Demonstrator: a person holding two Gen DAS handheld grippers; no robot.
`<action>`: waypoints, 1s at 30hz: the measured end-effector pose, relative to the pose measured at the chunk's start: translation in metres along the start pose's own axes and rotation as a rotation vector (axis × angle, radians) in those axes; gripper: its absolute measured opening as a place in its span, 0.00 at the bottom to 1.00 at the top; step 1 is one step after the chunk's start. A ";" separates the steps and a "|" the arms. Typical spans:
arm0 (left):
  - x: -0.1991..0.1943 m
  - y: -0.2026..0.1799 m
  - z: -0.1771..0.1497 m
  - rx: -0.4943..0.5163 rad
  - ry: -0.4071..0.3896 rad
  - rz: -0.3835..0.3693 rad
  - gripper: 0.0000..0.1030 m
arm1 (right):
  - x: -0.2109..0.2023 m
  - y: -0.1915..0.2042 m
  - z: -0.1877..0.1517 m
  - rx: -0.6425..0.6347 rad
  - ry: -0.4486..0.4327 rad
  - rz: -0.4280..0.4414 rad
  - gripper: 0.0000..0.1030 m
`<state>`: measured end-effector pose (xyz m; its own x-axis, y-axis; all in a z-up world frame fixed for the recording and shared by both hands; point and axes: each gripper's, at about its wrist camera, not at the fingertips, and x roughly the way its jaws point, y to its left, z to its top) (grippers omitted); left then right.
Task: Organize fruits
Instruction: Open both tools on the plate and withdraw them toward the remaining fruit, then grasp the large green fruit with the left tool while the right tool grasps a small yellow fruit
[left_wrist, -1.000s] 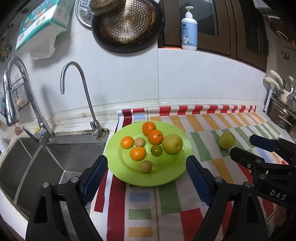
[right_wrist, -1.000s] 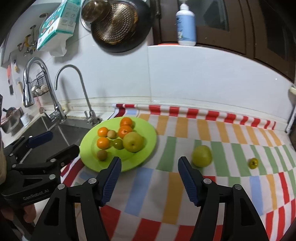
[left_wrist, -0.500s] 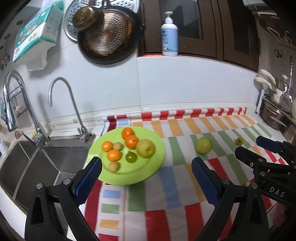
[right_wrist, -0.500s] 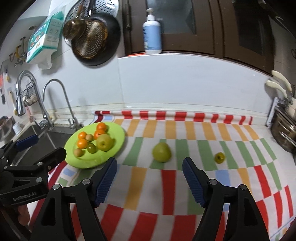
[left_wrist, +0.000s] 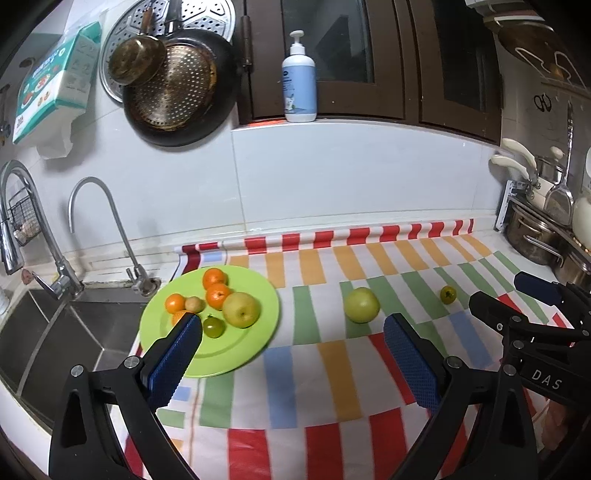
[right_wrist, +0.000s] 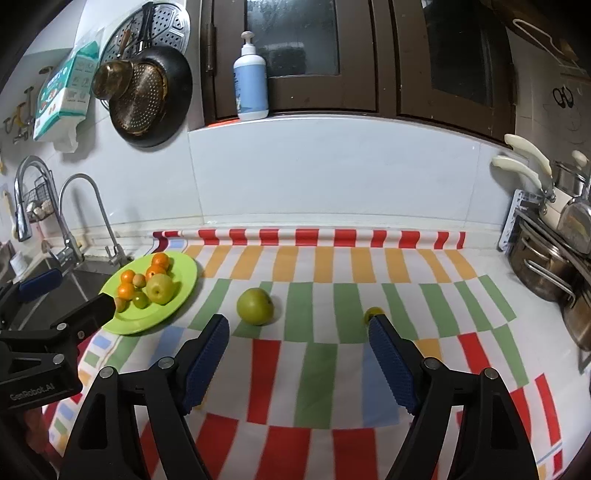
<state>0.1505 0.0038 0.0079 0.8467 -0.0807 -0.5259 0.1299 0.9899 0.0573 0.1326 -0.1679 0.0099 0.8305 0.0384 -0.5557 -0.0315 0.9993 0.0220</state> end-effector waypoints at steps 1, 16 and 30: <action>0.001 -0.002 0.001 -0.002 -0.002 0.002 0.97 | 0.001 -0.003 0.001 0.000 0.000 0.001 0.76; 0.039 -0.040 0.005 0.030 0.003 0.001 0.97 | 0.039 -0.046 0.001 0.017 0.039 0.006 0.76; 0.108 -0.063 -0.001 0.076 0.098 -0.050 0.86 | 0.105 -0.079 -0.011 0.076 0.153 -0.001 0.76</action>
<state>0.2333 -0.0676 -0.0533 0.7842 -0.1142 -0.6099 0.2123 0.9730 0.0908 0.2167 -0.2428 -0.0592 0.7356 0.0427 -0.6761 0.0166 0.9966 0.0810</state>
